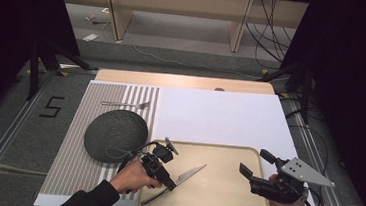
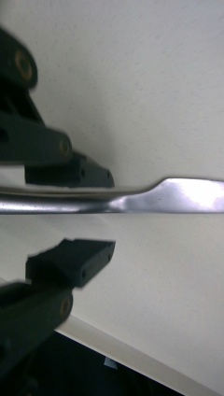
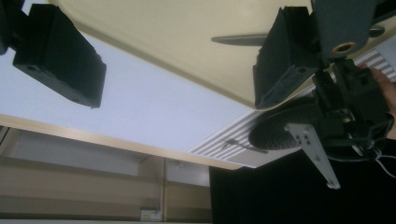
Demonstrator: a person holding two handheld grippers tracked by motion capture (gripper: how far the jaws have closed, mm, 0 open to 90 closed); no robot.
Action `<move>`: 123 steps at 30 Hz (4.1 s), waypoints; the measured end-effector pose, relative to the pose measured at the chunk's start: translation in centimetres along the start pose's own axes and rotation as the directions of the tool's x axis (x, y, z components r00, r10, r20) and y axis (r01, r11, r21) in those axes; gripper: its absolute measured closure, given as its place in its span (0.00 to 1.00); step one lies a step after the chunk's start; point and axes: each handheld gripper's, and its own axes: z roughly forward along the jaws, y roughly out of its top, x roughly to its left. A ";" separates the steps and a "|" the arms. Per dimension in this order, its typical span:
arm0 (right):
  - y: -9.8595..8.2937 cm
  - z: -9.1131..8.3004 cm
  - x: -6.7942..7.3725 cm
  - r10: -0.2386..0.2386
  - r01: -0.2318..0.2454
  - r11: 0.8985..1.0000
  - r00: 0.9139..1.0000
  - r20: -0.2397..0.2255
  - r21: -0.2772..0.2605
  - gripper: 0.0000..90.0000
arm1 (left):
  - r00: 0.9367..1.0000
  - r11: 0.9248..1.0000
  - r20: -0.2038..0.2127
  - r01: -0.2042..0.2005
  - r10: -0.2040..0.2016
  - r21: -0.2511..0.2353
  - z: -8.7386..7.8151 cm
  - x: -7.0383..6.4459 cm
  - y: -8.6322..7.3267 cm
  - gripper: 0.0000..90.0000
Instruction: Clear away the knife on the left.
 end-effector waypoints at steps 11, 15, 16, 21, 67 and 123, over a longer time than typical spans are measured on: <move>0.0 0.0 0.0 0.000 0.000 1.000 1.000 0.000 -0.002 0.20 | 0.990 0.987 -0.098 -0.109 0.098 -0.115 -0.7 -1.5 0.2 0.32; 0.0 0.0 0.1 -0.002 0.002 1.000 1.000 0.001 -0.002 0.20 | 0.986 0.985 -0.119 -0.132 0.119 -0.111 -0.5 -2.0 0.3 0.29; 0.0 0.0 0.1 -0.001 0.001 1.000 1.000 0.001 -0.003 0.20 | 0.985 0.985 -0.123 -0.134 0.120 -0.112 -0.3 -2.1 0.3 0.29; 0.0 0.0 0.1 -0.002 0.002 1.000 1.000 0.001 -0.003 0.20 | 0.980 0.982 -0.142 -0.154 0.138 -0.106 0.3 -2.7 0.7 0.26; 0.0 0.0 0.0 -0.005 0.005 1.000 1.000 0.000 -0.001 0.20 | 0.949 0.981 -0.254 -0.193 0.184 -0.010 2.4 -2.2 2.1 0.99; 0.0 -0.1 0.1 -0.003 0.003 1.000 1.000 0.002 0.003 0.21 | 0.966 0.998 -0.253 -0.057 0.045 -0.037 -1.5 2.0 -2.1 0.91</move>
